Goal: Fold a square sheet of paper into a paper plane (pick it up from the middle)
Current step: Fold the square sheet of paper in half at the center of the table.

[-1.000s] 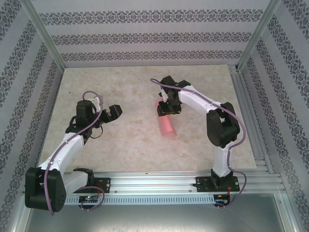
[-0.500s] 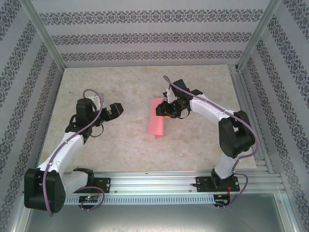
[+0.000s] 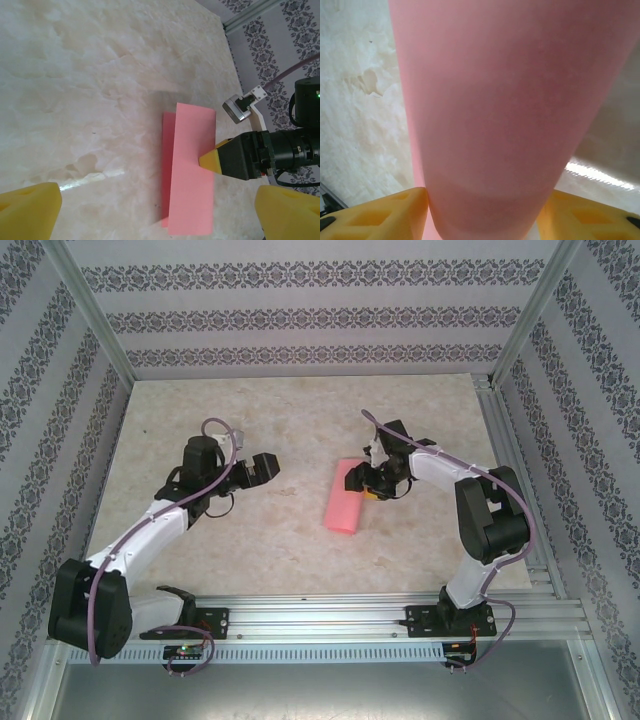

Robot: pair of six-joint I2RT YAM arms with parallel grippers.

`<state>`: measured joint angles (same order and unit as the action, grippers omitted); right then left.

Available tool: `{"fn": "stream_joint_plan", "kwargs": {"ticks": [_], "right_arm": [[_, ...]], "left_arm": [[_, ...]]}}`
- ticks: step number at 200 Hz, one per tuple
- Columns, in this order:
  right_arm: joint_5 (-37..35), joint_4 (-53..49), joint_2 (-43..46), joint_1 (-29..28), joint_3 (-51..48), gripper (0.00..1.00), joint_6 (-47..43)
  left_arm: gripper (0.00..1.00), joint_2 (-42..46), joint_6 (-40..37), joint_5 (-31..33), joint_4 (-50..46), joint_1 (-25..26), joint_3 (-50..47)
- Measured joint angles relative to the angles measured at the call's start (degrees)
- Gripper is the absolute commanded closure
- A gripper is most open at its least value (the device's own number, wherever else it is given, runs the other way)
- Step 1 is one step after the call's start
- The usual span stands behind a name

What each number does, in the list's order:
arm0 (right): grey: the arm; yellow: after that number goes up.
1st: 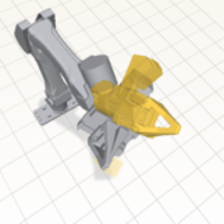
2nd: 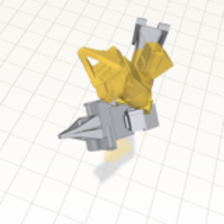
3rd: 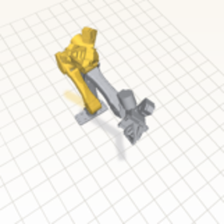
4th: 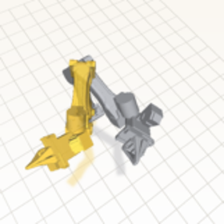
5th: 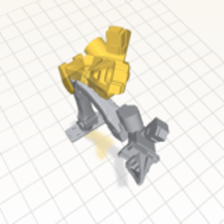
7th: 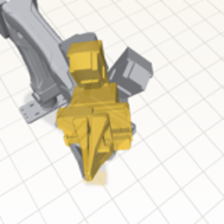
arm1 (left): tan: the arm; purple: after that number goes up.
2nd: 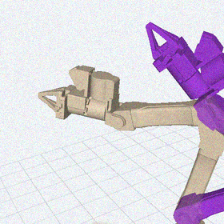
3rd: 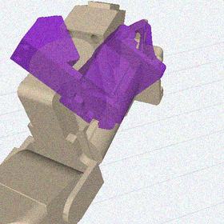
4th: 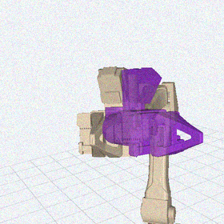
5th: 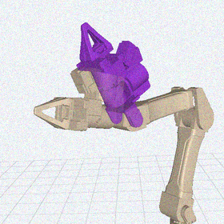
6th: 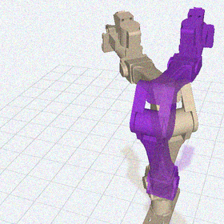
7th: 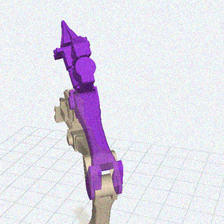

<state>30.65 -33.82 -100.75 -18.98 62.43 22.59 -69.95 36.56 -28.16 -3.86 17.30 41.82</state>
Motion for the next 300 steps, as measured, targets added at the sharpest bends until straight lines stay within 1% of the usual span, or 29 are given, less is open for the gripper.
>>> {"fn": "stream_joint_plan", "kwargs": {"ticks": [23, 34, 53, 88, 113, 133, 144, 181, 192, 210, 250, 268, 279, 300], "right_arm": [[-1.05, -0.22, 0.0, 0.0, -0.11, 0.38, -0.26], [-2.21, -0.22, 0.07, 0.0, -0.39, 0.34, -0.28], [-4.76, -0.7, 0.11, 0.02, -1.09, 0.33, -0.2], [-6.43, -0.96, 0.5, 1.16, -1.92, 0.33, -0.17], [-8.09, -1.07, 0.61, 1.53, -1.97, 0.33, -0.13], [-9.62, -0.94, 0.85, 1.51, -2.25, 0.33, 0.09], [-10.1, -0.96, 1.01, 1.53, -2.6, 0.33, 0.28], [-11.67, -1.07, 1.14, 1.53, -2.95, 0.32, 0.42], [-12.0, -1.11, 1.14, 1.53, -2.99, 0.32, 0.42], [-12.2, -1.03, 1.14, 1.53, -3.06, 0.33, 0.42], [-12.09, -0.96, 1.14, 1.51, -3.48, 0.32, 0.37], [-11.69, -0.85, 0.96, 1.51, -3.48, 0.31, 0.24], [-11.5, -0.81, 0.76, 1.51, -3.45, 0.31, 0.24], [-10.99, -0.74, 0.07, 1.51, -3.45, 0.3, 0.26]], "left_arm": [[0.07, -2.36, 0.0, 0.13, 1.31, 2.14, 0.94], [0.08, -3.48, 0.09, 0.2, 1.66, 3.1, 1.31], [0.09, -6.56, 0.2, 0.17, 2.6, 5.09, 2.75], [0.13, -10.19, 0.2, 0.28, 2.8, 7.28, 4.74], [0.19, -12.37, 0.2, 0.35, 3.1, 8.68, 6.6], [0.27, -14.14, 0.28, 0.33, 3.48, 9.55, 8.02], [0.28, -15.34, 0.39, 0.35, 3.61, 10.21, 8.74], [0.38, -19.15, 1.11, 0.35, 3.87, 12.04, 11.08], [0.39, -20.28, 1.51, 0.37, 3.87, 12.57, 11.74], [0.43, -22.51, 1.92, 0.37, 3.91, 13.57, 13.18], [0.57, -27.02, 3.21, 0.39, 4.11, 15.54, 15.91], [0.61, -28.5, 4.11, 0.46, 4.31, 16.28, 16.63], [0.64, -29.22, 4.52, 0.48, 4.31, 16.55, 17.09], [0.67, -30.8, 5.31, 0.61, 4.33, 16.98, 18.27]]}}
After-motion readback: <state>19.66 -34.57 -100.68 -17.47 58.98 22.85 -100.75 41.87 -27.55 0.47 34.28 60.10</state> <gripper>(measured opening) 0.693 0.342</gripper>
